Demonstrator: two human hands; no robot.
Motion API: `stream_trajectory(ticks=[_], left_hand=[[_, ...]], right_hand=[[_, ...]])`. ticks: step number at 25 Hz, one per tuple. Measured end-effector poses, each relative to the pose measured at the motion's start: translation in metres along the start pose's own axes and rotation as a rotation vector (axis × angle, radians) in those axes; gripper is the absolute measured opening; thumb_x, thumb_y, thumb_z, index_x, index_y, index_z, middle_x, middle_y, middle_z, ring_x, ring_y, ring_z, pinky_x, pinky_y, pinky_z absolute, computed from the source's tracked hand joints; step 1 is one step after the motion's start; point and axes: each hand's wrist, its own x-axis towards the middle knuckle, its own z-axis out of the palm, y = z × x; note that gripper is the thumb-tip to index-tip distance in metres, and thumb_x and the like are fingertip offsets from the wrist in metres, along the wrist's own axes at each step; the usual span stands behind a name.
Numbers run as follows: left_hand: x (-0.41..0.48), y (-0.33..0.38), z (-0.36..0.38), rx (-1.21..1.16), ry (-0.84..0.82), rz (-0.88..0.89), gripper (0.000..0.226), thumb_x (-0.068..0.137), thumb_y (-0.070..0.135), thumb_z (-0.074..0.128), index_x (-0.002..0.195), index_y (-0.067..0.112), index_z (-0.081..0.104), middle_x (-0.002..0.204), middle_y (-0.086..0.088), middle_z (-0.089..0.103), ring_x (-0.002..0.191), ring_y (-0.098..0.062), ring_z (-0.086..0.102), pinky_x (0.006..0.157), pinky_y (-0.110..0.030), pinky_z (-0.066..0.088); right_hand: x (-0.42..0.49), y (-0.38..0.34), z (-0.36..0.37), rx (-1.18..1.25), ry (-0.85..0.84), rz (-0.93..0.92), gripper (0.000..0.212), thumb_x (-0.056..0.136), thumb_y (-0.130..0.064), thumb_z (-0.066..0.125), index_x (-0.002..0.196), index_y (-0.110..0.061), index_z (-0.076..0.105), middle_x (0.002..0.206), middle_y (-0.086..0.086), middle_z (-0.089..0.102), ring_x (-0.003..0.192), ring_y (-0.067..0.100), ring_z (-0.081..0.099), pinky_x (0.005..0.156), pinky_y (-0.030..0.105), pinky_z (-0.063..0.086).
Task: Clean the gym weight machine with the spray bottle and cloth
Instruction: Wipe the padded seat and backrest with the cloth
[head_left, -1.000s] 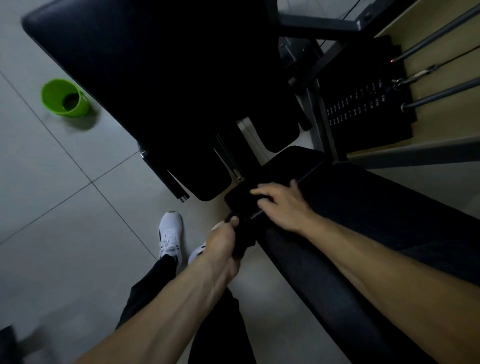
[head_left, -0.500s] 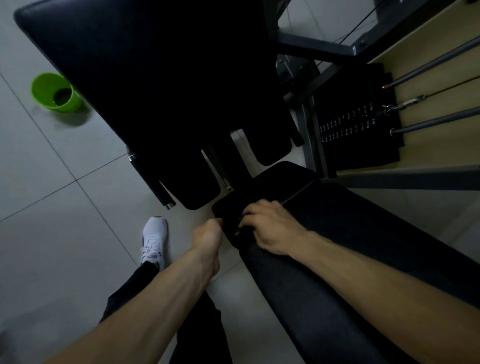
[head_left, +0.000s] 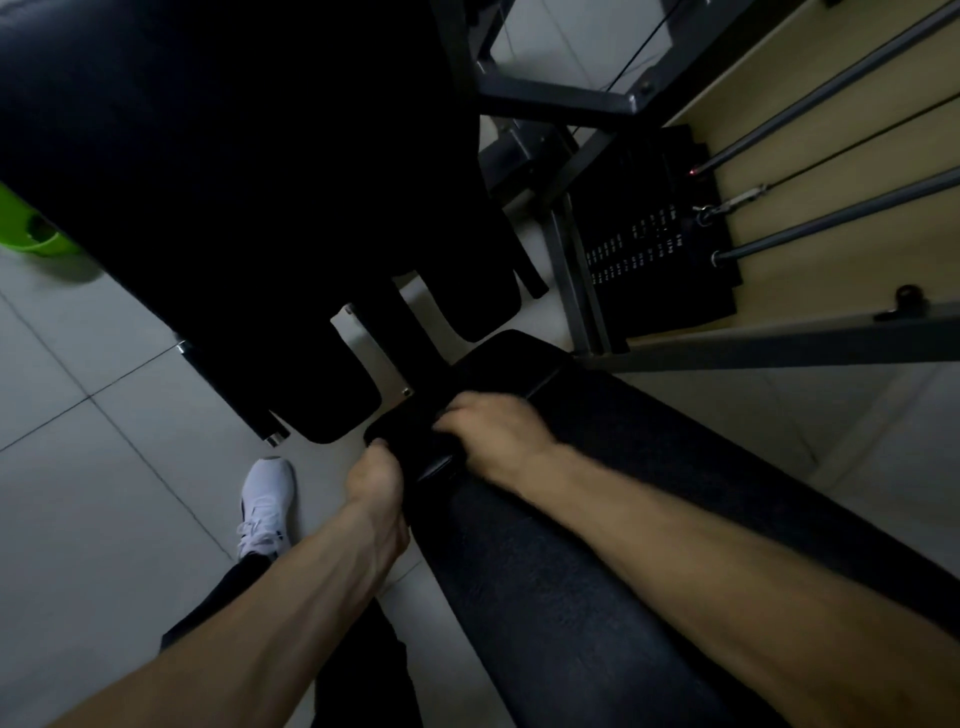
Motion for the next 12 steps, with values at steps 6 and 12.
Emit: stream_trajectory(ticks=[6,12], left_hand=[[0.018,0.005,-0.017,0.038,0.027,0.024,0.035,0.110,0.037,0.036,0.122,0.009,0.054,0.086,-0.005,0.055,0.074,-0.018,0.052,0.061,-0.032,0.049],[0.073,0.016,-0.031,0.085,-0.034,0.016,0.042,0.109,0.042,0.038,0.121,0.008,0.059,0.123,-0.010,0.064,0.113,-0.030,0.063,0.087,-0.042,0.052]], right_hand=[[0.050,0.009,0.000,-0.031,-0.117,0.098,0.042,0.091,-0.012,0.064,0.130,-0.026,0.064,0.133,0.006,0.063,0.125,0.027,0.059,0.115,0.045,0.037],[0.094,0.042,-0.003,-0.174,-0.044,0.442,0.031,0.091,-0.006,0.069,0.121,-0.009,0.067,0.125,0.014,0.059,0.110,0.035,0.063,0.073,0.038,0.050]])
